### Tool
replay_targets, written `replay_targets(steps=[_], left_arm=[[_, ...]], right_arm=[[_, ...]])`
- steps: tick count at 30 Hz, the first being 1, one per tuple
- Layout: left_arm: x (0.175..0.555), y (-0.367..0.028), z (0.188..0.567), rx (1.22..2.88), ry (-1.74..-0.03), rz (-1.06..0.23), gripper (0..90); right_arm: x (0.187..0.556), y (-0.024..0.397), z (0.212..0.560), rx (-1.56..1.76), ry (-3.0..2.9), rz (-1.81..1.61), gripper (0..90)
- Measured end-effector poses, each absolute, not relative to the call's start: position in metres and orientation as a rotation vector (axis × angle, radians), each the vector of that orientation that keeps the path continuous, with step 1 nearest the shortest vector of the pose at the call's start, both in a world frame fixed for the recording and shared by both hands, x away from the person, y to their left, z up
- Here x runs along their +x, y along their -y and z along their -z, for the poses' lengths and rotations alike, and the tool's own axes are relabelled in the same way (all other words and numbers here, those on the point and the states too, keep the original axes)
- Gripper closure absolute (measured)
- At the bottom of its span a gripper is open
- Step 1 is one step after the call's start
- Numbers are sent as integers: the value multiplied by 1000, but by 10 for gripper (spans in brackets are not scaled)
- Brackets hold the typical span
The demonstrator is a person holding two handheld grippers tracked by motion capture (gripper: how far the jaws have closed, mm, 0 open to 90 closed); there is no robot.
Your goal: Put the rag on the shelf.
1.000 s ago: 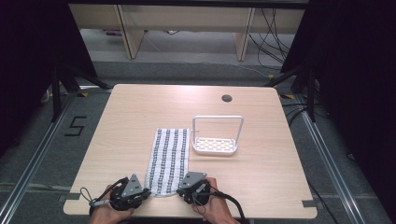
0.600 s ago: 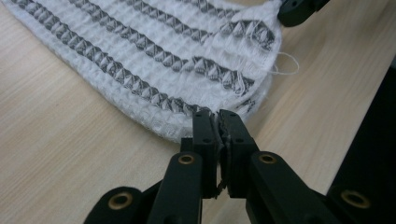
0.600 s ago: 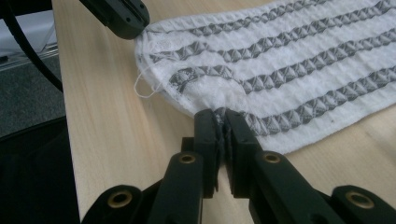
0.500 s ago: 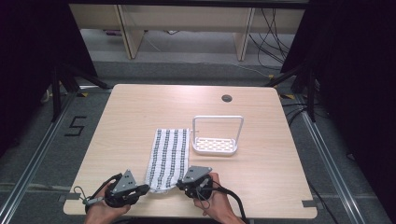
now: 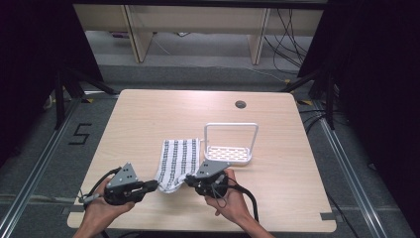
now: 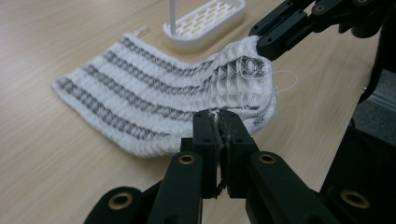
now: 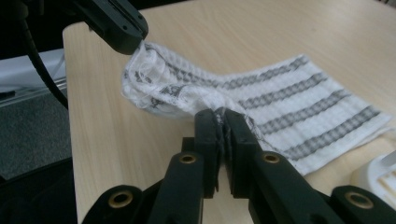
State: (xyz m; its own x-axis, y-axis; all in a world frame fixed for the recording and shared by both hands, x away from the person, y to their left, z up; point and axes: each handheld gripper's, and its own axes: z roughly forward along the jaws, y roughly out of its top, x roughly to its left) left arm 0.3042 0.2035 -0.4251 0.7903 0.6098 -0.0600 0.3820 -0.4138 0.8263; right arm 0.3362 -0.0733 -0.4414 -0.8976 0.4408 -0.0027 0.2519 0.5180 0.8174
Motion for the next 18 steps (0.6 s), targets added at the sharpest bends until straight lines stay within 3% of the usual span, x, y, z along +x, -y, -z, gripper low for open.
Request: replay_targets(steps=[18], left_arm=[[314, -192, 310, 1960, -629, -265, 858]], right_arm=[[339, 99, 326, 548, -2374, -1553, 860]])
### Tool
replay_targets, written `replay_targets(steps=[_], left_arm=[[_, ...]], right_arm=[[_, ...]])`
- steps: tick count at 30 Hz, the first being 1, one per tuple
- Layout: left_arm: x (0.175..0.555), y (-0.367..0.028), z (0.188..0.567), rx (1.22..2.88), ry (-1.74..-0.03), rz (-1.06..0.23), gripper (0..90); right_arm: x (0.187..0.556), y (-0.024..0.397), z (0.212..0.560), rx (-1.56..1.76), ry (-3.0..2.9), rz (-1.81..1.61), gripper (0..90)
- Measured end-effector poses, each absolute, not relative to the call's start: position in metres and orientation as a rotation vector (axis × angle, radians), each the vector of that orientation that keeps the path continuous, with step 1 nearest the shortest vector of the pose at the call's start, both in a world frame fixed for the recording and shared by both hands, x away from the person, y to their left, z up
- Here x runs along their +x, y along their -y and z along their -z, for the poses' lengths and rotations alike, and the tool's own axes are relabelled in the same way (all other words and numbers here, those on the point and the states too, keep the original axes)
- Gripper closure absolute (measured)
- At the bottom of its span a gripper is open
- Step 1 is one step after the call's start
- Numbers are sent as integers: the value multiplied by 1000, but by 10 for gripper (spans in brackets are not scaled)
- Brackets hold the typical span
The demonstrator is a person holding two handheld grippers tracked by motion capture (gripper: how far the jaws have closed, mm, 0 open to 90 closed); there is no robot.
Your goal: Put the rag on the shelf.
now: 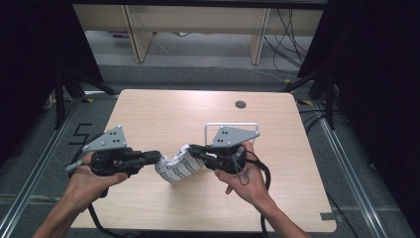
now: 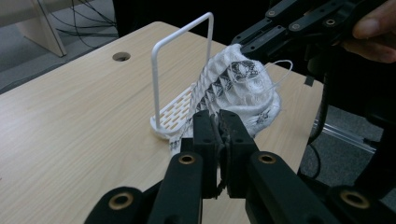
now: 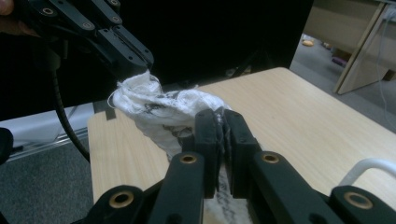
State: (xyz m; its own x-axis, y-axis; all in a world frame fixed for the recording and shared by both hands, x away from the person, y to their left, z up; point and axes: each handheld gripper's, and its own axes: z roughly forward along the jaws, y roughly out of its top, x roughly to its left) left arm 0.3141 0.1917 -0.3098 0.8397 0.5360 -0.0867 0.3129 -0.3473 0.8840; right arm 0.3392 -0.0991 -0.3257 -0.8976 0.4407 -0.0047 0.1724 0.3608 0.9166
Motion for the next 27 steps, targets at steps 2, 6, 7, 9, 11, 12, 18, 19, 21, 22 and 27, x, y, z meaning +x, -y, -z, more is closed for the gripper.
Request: replay_targets(steps=[2, 6, 7, 9, 11, 12, 18, 19, 21, 22, 27], left_arm=[[313, -189, 304, 1965, -617, -268, 858], [314, -180, 296, 1974, -597, -254, 858], [316, -174, 293, 1974, -582, -239, 857], [317, -171, 292, 1975, -577, -230, 857], [318, -165, 289, 1979, -563, -222, 858], [320, -159, 288, 1979, -554, -216, 858], [331, -137, 279, 1986, -524, -210, 858], [334, -133, 277, 1978, -522, -211, 858], [336, -131, 276, 1981, -515, -214, 857], [340, -125, 273, 1982, -515, -222, 857], [348, -114, 266, 1981, -511, -230, 857]], right_arm=[[335, 104, 319, 538, -2359, -1547, 860], [330, 114, 315, 546, -2347, -1564, 860], [329, 118, 314, 543, -2336, -1558, 860], [327, 121, 314, 562, -2343, -1569, 860], [325, 129, 312, 571, -2329, -1576, 860], [324, 132, 311, 578, -2312, -1573, 860], [322, 155, 304, 622, -2260, -1575, 860], [322, 158, 303, 628, -2244, -1574, 860], [323, 162, 302, 629, -2234, -1577, 860], [322, 167, 299, 664, -2221, -1582, 860], [324, 177, 294, 665, -2197, -1575, 859]])
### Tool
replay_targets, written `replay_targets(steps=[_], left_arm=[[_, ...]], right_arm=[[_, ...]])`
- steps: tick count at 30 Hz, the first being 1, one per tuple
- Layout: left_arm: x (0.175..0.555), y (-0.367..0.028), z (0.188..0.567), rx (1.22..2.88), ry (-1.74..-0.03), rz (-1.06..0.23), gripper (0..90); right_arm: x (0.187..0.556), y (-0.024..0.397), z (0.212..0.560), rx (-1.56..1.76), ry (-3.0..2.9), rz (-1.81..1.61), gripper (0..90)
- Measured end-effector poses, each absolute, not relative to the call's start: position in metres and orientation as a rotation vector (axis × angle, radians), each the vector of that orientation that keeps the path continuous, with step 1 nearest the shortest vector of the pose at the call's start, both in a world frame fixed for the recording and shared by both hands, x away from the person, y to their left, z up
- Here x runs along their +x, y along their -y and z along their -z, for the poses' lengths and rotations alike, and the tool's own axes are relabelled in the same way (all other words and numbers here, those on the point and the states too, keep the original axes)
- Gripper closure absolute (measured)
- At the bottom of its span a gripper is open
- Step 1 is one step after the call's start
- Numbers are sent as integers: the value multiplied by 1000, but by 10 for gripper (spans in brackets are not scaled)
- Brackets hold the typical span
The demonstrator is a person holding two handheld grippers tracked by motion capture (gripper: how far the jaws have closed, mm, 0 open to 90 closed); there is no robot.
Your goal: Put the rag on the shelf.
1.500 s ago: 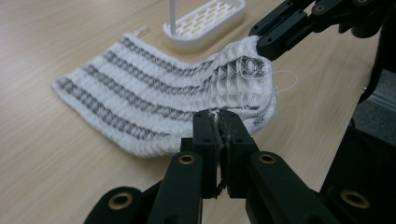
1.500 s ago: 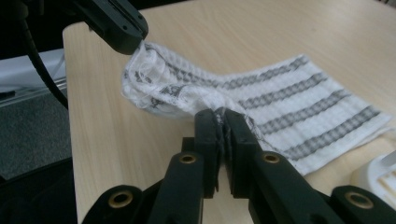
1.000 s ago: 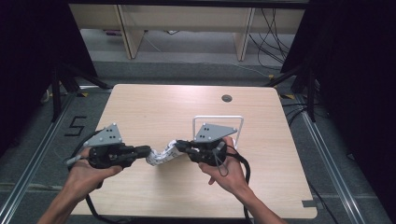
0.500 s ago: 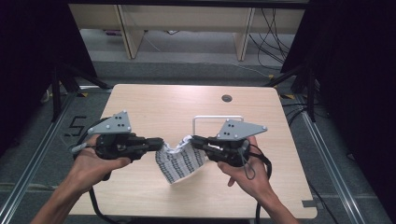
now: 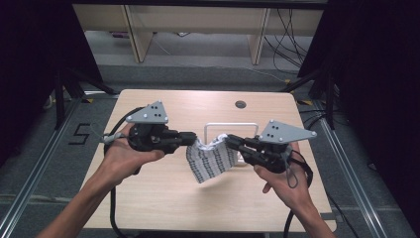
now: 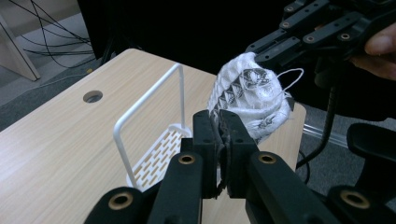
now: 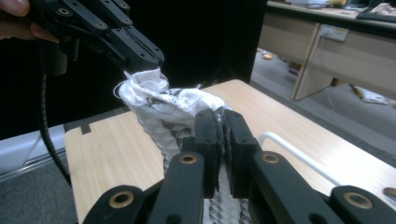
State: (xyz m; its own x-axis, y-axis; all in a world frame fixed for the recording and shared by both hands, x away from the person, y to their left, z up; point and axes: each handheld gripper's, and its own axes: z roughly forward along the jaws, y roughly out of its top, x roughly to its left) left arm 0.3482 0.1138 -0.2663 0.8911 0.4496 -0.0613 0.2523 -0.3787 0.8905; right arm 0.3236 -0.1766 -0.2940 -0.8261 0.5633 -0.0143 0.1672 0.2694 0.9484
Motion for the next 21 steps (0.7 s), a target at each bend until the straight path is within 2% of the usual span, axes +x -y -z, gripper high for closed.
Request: replay_targets(steps=[21], left_arm=[[398, -71, 242, 1906, -537, -249, 857]], right_arm=[[356, 213, 282, 809, -2077, -1576, 860]])
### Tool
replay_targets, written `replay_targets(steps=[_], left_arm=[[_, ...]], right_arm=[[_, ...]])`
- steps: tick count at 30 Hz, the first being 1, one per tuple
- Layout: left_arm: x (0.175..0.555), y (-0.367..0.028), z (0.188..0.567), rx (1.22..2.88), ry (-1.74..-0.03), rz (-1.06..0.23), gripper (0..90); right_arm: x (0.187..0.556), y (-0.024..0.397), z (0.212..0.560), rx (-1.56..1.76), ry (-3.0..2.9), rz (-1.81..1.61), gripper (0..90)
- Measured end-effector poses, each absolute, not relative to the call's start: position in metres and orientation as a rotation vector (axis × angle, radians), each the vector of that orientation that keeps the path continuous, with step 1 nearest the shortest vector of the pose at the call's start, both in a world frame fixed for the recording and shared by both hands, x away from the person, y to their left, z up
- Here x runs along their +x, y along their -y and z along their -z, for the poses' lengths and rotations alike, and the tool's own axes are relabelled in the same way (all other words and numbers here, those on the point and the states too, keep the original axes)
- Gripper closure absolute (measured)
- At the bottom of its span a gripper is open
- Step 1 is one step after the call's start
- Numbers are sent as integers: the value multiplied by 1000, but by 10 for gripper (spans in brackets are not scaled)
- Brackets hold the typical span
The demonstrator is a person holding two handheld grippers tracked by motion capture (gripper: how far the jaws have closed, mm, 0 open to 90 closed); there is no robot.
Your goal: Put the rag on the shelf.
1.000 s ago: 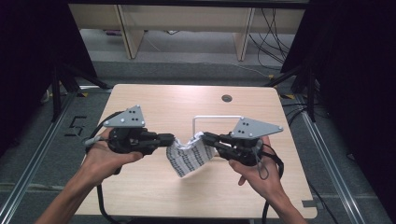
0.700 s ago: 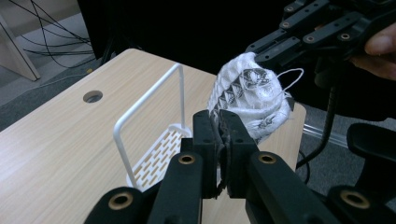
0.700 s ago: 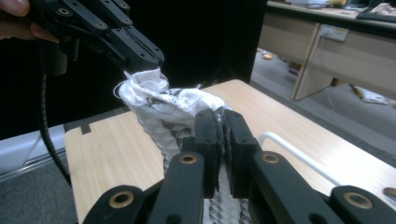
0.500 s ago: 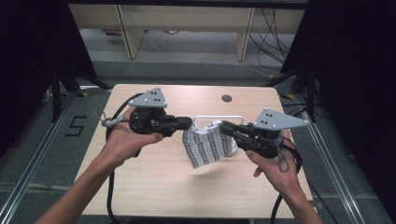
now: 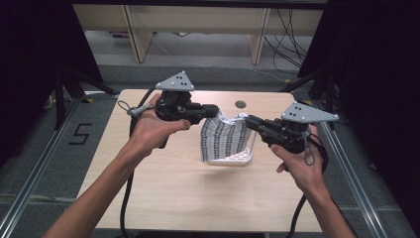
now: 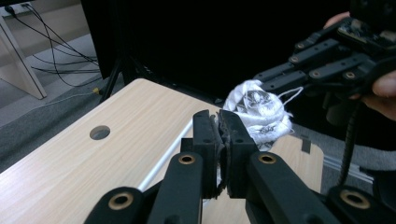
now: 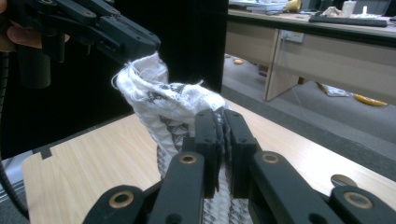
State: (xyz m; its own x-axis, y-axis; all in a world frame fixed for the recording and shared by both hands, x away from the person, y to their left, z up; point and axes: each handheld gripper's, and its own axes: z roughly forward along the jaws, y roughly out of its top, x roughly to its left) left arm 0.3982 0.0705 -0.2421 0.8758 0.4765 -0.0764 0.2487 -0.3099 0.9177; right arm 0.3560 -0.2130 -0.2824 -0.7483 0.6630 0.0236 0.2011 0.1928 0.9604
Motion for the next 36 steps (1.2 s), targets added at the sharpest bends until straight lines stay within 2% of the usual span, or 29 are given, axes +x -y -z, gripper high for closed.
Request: replay_targets(steps=[12, 29, 36], left_arm=[[428, -59, 242, 1848, -600, -227, 857], [492, -55, 254, 1735, -789, -203, 854], [521, -52, 277, 1699, -878, -178, 852]], right_arm=[[377, 224, 276, 877, -2049, -1570, 859], [453, 223, 282, 1053, -2028, -1550, 858], [478, 220, 295, 1130, -2027, -1535, 856]])
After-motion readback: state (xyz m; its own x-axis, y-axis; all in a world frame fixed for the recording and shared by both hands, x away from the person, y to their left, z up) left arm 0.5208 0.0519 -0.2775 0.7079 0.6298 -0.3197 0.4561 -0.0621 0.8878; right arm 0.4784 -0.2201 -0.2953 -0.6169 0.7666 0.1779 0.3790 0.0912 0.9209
